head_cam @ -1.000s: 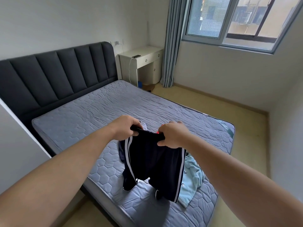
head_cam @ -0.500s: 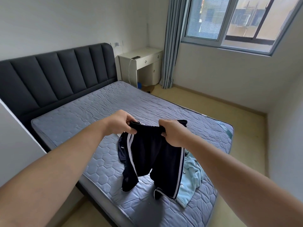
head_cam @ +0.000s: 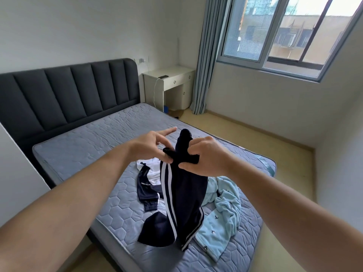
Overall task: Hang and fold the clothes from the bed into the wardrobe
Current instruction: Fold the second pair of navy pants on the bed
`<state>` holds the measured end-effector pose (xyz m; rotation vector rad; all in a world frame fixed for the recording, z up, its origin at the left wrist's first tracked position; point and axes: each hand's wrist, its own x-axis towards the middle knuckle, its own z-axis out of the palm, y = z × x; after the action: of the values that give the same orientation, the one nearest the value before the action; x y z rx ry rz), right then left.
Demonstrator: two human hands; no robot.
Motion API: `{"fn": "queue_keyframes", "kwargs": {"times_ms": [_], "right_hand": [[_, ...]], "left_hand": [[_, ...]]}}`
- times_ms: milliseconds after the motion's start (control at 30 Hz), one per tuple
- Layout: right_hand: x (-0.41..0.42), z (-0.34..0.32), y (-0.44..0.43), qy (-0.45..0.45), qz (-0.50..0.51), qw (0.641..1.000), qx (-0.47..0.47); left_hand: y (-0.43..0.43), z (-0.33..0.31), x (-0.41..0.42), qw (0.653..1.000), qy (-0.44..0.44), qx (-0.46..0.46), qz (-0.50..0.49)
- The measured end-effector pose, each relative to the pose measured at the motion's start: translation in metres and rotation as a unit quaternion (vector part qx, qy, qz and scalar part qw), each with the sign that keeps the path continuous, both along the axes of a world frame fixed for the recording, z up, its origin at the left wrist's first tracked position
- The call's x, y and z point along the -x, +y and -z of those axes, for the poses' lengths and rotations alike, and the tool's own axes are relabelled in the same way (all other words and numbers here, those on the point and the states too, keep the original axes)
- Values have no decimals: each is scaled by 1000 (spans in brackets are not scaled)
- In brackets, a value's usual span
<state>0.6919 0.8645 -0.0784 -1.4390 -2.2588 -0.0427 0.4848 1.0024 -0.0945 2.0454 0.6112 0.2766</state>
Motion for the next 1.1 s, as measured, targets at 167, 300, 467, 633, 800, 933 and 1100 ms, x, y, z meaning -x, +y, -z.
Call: {"fn": "queue_keyframes", "kwargs": {"times_ms": [167,300,467,633,800,933,1100], "right_hand": [[2,-15,-5,13,-6,1000,-17],[-3,-26,-8,28,38,999,-16],[-30,-37,-15,-4,112,994,3],[-82,-39,-27,48,179,983,-4],[-129,-52,-35,48,309,943,111],[-161,-61,-41,159,362,914,87],[-199,-91,-51,324,345,880,48]], "left_hand": [[-6,-12,-11,995,-27,90,18],[-15,-17,-27,977,-77,196,11],[-16,-29,-47,975,-140,173,-10],[-7,-43,-76,987,-126,96,11],[-7,-46,-128,993,-117,8,7],[-17,-62,-172,989,-144,-30,8],[-23,-96,-224,976,-206,-68,-4]]}}
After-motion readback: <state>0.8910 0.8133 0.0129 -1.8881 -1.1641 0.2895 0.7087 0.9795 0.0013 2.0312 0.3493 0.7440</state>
